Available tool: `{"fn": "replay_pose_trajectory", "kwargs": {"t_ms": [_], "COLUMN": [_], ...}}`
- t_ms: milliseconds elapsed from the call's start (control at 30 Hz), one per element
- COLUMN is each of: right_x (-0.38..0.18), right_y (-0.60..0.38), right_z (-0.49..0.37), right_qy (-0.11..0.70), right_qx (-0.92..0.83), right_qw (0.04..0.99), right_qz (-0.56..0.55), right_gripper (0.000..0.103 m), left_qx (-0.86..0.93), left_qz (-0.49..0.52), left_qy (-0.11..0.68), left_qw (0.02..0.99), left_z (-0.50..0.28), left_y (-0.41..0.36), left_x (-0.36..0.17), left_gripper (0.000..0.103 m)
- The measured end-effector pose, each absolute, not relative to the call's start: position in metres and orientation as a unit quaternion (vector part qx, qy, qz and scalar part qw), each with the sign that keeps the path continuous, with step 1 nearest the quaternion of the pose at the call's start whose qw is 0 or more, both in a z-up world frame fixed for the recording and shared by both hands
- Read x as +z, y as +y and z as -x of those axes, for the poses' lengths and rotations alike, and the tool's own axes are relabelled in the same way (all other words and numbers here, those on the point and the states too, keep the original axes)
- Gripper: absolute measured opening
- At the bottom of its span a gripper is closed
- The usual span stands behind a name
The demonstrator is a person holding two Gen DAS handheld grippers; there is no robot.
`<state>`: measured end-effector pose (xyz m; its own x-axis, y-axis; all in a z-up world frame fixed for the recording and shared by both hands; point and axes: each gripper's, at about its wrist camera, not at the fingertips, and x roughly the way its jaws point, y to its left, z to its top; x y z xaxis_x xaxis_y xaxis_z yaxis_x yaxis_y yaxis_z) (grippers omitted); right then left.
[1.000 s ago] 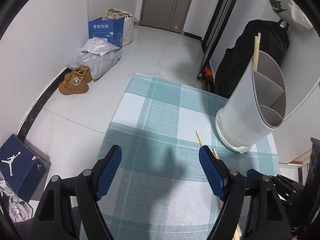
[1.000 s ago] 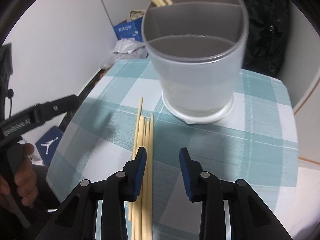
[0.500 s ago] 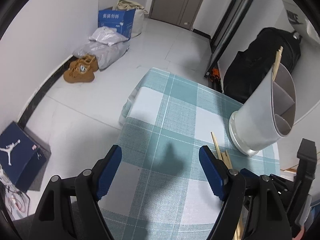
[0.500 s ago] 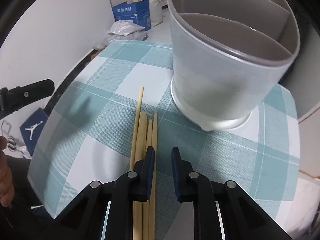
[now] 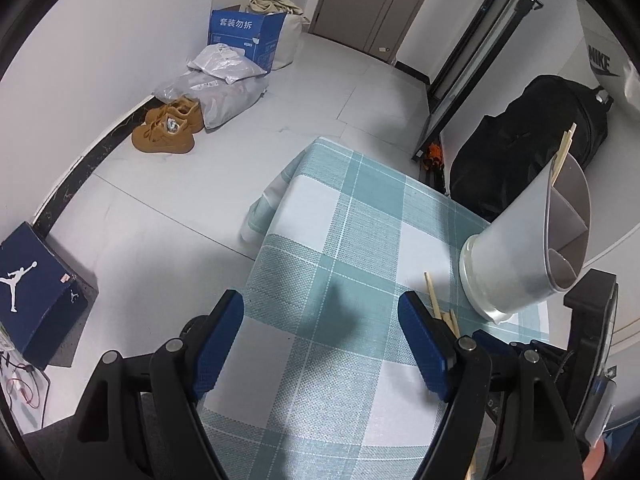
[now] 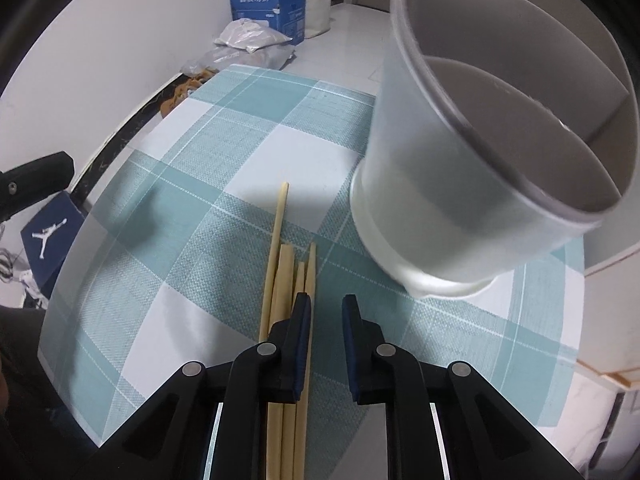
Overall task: Organize utensils
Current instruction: 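Lower the right tool onto the chopstick pile and close on one chopstick, then lift the chopstick with the right tool while the left tool grasps another chopstick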
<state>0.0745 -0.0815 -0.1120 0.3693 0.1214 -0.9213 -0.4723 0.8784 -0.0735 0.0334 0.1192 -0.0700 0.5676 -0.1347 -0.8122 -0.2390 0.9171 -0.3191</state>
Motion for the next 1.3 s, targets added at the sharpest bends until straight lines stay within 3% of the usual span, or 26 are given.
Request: {"fn": "replay_pose_trajectory", "kwargs": {"t_ms": [400,533,733,1300], "right_x": [-0.112,-0.112,-0.109,-0.028], "right_y": [-0.072,-0.064,-0.067,-0.162], "right_z": [-0.084,-0.086,-0.085,-0.053], "right_qy": [0.536,0.530,0.518,0.422], "right_qx": [0.177,0.183,0.196,0.226], "right_qw": [0.810,0.812,0.820,0.877], "right_qz": [0.159,0.164,0.148,-0.042], "right_gripper": [0.014,0.004,0.004,0.004], "left_qx": [0.032,0.038,0.049,-0.003], "left_qz": [0.201,0.199,0.198,0.186], "left_qy": [0.466,0.469,0.480,0.518], "left_qw": [0.861,0.860,0.853,0.835], "left_z": [-0.034,-0.035,-0.037,-0.053], "left_y": [0.121,0.123,0.128,0.078], "left_x": [-0.070,-0.072,-0.081,-0.090], "left_gripper": [0.076,0.076,0.076,0.076]}}
